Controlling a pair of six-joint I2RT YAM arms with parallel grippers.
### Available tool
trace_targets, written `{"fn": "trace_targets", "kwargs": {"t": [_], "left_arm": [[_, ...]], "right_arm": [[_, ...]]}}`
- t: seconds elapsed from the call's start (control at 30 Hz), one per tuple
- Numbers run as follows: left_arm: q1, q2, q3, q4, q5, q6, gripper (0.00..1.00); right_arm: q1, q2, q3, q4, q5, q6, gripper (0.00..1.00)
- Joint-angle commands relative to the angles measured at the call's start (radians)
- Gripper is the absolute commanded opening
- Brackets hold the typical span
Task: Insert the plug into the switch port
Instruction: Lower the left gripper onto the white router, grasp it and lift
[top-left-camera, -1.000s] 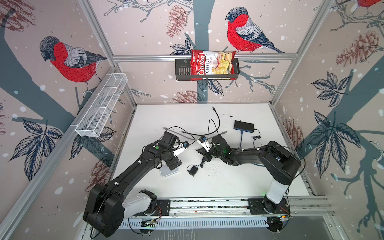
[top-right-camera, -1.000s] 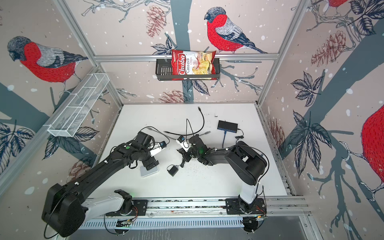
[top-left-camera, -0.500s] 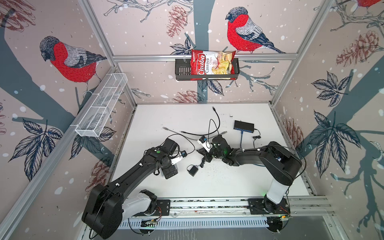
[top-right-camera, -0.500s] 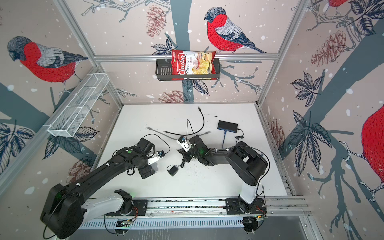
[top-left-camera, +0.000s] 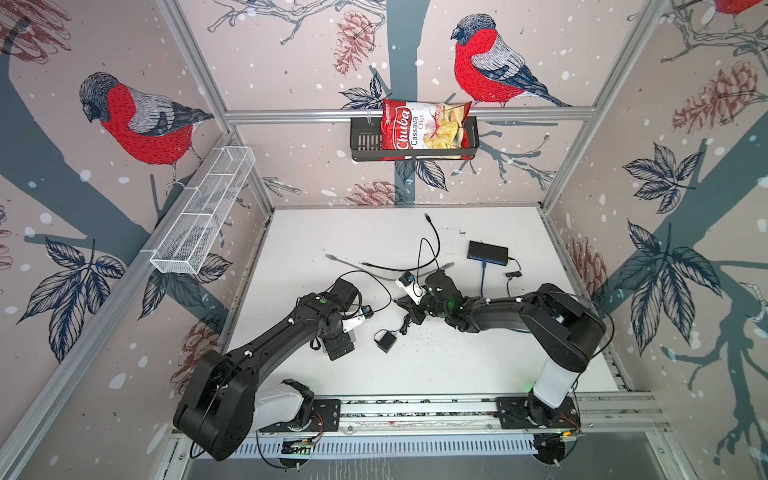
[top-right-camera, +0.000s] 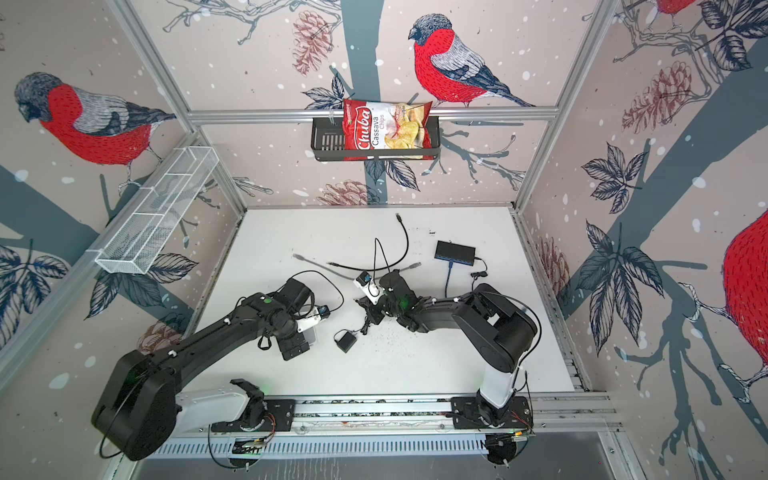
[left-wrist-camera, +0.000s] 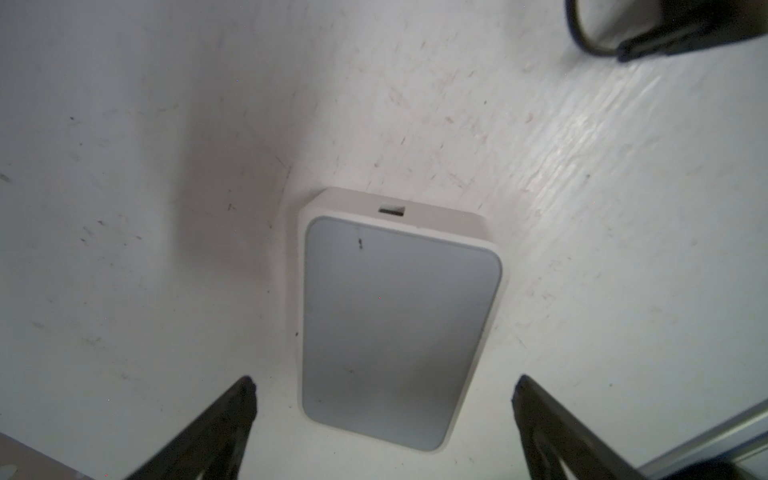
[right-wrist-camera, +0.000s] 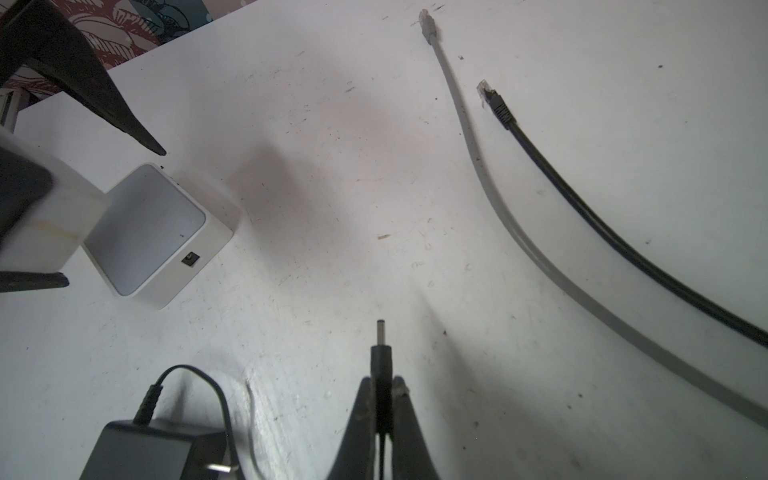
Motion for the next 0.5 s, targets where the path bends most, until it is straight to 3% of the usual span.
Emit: {"fn": "trace_targets", "kwargs": {"t": [0.0,0.47], "left_arm": [[-0.001,0.002,-0.022,0.005,-0.01,0.006,0.96],[-0.001,0.063,-0.043,0.047,-0.017,0.03,0.91]], "right_arm": [[0.0,-0.009,-0.002,0.034,0.004,-0.004,0.07],[0.001,-0.017,-0.01,0.045,0.001,-0.001,0.07]]}}
